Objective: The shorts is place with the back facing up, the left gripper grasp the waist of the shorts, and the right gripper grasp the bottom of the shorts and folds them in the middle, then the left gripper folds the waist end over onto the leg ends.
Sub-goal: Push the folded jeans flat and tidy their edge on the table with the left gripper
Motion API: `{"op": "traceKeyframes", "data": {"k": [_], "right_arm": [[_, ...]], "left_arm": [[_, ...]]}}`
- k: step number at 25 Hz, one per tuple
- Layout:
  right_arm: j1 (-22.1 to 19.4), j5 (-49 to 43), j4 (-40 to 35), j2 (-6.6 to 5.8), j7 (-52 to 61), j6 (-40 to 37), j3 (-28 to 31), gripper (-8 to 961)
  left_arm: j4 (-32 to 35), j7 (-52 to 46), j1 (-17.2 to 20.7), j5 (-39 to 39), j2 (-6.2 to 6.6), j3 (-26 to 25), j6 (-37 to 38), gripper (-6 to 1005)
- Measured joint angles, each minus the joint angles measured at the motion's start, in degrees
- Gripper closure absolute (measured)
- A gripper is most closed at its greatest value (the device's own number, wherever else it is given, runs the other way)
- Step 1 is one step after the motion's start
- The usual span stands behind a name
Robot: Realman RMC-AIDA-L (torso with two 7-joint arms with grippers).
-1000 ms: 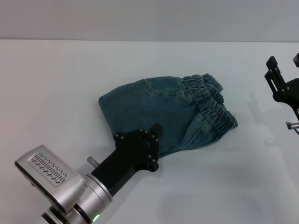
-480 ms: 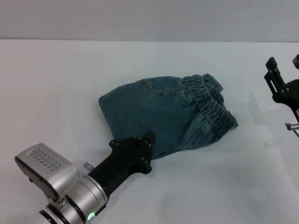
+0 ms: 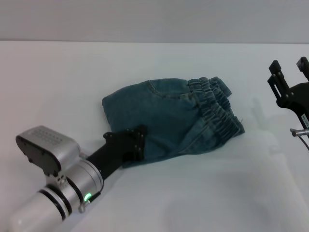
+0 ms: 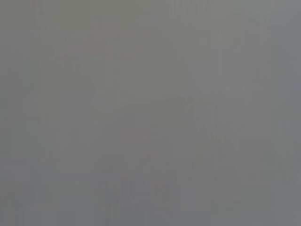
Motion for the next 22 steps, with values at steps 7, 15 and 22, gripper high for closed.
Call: {"op": "traceKeyframes", "data": {"k": [7,15,22], "right_arm": [[-0.1,0.4,-0.4,0.07,0.1,-0.2,-0.9,314],[-0.2,0.4,-1.1,0.17,0.1,-0.2,-2.2,313],[0.3,0.4,-0.9,0.16,0.1,-0.2,-3.3,311]], "left_arm": [[4.5,-2.5,-4.9,0.2,0.12,-2.3,-1.8,975],[7.1,-2.7,-8.5,0.2,-0.09,-2.7,-1.9,967],[3.3,-1.0,-2.6,0.3,0.40,-2.3,6.4,960]]}}
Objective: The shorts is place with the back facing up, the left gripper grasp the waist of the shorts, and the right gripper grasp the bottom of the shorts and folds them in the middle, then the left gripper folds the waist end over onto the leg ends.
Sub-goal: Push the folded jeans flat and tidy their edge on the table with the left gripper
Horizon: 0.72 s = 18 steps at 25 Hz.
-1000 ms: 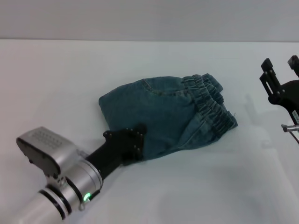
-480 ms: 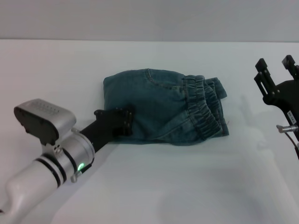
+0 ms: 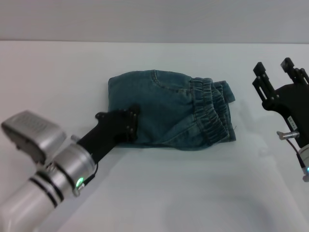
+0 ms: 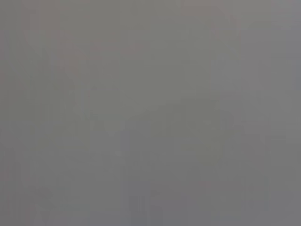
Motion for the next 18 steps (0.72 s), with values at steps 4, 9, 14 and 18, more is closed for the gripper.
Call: {"op": "traceKeyframes", "data": {"k": [4,9,14,18], "right_arm": [[0.2,0.0,0.1,0.00,0.0,0.2,-0.4,311],[0.3,0.0,0.1,-0.01,0.0,0.3,-0.5,310],[0.3,0.0,0.0,-0.07,0.0,0.1,-0.4,309],[0.3,0.0,-0.2,-0.09,0.0,-0.1,-0.4,308]], "left_arm": [[-2.7,0.5,4.8,0.0,0.04,0.0,2.0,956],[-3.3,0.3,5.7,0.1,0.14,1.4,0.4,951],[-3.4,-1.3,3.8,0.1,0.10,1.7,-3.5,946],[-3.0,-3.4,1.0,0.1,0.04,1.6,-6.5,942]]}}
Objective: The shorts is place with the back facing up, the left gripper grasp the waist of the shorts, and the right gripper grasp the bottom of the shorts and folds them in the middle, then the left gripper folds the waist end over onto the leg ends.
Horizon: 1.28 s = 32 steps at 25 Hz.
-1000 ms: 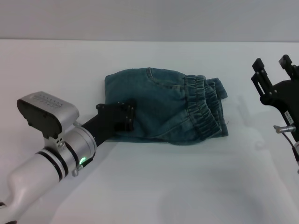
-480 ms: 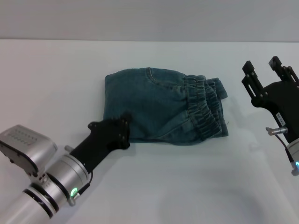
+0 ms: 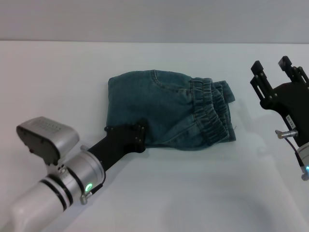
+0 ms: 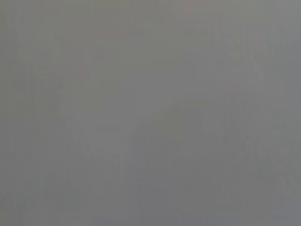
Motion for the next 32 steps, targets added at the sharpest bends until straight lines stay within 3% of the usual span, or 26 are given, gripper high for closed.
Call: {"op": "traceKeyframes", "data": {"k": [9,19,23,24,27,32], "right_arm": [[-0.4,0.0,-0.1,0.03,0.0,0.0,0.3,307],[-0.1,0.0,0.0,0.08,0.0,0.0,0.3,305],[0.0,-0.4,0.3,0.05,-0.1,-0.5,0.0,305],[0.0,-0.7,0.6,0.05,-0.3,-1.1,-0.1,304],[0.0,-1.8,2.7,-0.03,-0.7,-4.7,-0.2,304],[0.1,-1.7,7.5,0.12,-4.2,-12.3,0.0,303]], "left_arm": [[2.6,-0.2,-7.0,0.0,-0.27,-0.2,-8.2,933],[3.7,0.3,-8.7,0.0,-0.25,-1.5,-7.1,924],[3.4,1.1,-7.5,-0.1,-0.21,-1.6,-3.4,920],[3.3,7.8,-4.0,-0.2,-0.46,-4.0,4.8,919],[3.3,20.6,-0.3,-0.3,-0.69,-8.1,11.8,916],[3.4,28.7,3.5,-0.6,-0.71,-16.4,15.6,911]]}}
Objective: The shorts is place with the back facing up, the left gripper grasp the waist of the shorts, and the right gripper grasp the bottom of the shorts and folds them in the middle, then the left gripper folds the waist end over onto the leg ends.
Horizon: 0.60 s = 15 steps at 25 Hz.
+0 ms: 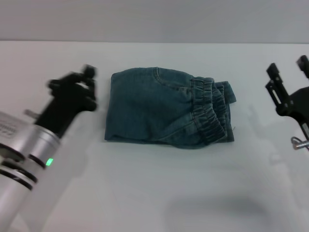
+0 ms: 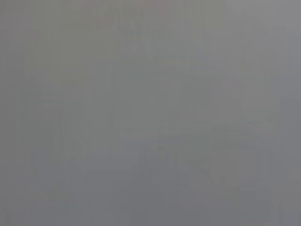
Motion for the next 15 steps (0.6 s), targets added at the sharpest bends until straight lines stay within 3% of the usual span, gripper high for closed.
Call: {"op": "traceKeyframes", "data": {"k": [9,12,15], "right_arm": [[-2.3,13.0,1.7,0.20,-4.9,-1.5,0.4,302],[-2.6,15.9,3.4,0.20,-4.9,-3.3,0.4,301],[-3.2,18.0,4.2,0.34,-4.9,-5.5,0.4,245]], "left_arm": [[1.7,-0.2,4.8,0.0,0.13,-10.2,1.1,902],[3.2,-0.4,5.5,-0.1,0.07,-12.6,1.5,692],[3.5,-1.6,6.4,-0.2,0.01,-14.7,1.8,549]]}}
